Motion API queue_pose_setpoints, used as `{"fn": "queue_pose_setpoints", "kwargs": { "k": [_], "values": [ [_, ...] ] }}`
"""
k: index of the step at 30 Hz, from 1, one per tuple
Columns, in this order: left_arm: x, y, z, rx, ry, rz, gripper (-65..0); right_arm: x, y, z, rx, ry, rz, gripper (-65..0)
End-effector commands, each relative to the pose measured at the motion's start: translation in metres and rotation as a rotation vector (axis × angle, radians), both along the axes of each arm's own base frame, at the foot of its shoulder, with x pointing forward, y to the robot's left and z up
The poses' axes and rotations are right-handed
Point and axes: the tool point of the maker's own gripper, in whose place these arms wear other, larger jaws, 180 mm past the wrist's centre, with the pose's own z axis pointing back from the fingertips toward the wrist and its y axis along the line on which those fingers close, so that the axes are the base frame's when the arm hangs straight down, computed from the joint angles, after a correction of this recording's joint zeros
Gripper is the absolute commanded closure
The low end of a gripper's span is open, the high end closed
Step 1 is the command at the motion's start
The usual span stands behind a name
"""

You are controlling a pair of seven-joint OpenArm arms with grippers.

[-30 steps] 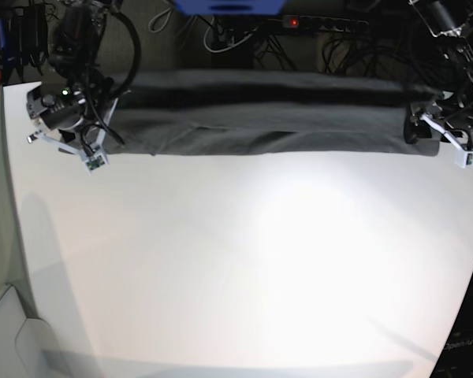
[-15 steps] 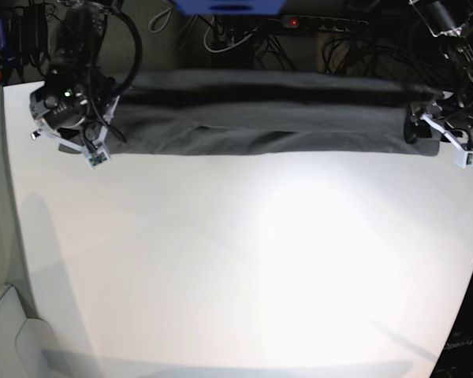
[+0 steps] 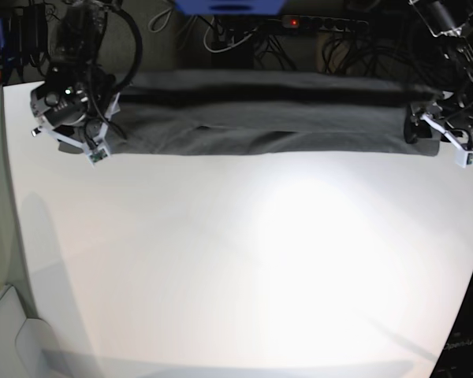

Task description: Layout the t-shirt on the table in an organized manner, then fold the t-shirt properly

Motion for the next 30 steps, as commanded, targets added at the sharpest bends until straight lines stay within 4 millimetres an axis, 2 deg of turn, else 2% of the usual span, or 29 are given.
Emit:
{"fn": "queue_pose_setpoints", "kwargs": {
  "k": [1,5,13,18,25,28,30],
  "values": [
    [0.001,0.007,0.005,0.017,0.001,0.0,-54.8,0.004,-0.007,0.007,-0.017,-0.024,-0.012,-32.0],
    [0.001,0.007,0.005,0.017,0.001,0.0,-54.8,-0.002,-0.021,0.008,-0.027,-0.024,-0.064,-32.1],
    [0.001,0.007,0.005,0.017,0.001,0.0,-54.8,-0.005,-0.023,0.007,-0.03,-0.016,-0.069,-32.1],
    [0.001,0.006,0.006,0.016,-0.001,0.001,-54.8,-0.005,-0.033,0.009,-0.056,-0.016,-0.069,-32.1],
    [0.001,0.007,0.006,0.016,0.0,0.002,-55.1,-0.008,-0.066,0.019,-0.106,-0.04,-0.129,-32.3],
    [0.001,0.007,0.006,0.016,0.0,0.002,-55.2,-0.008,-0.066,0.02,-0.107,-0.048,-0.125,-32.6],
    [0.001,0.007,0.006,0.016,0.0,0.002,-55.2,-0.009,-0.066,0.019,-0.107,-0.046,-0.126,-35.4]
  ]
}}
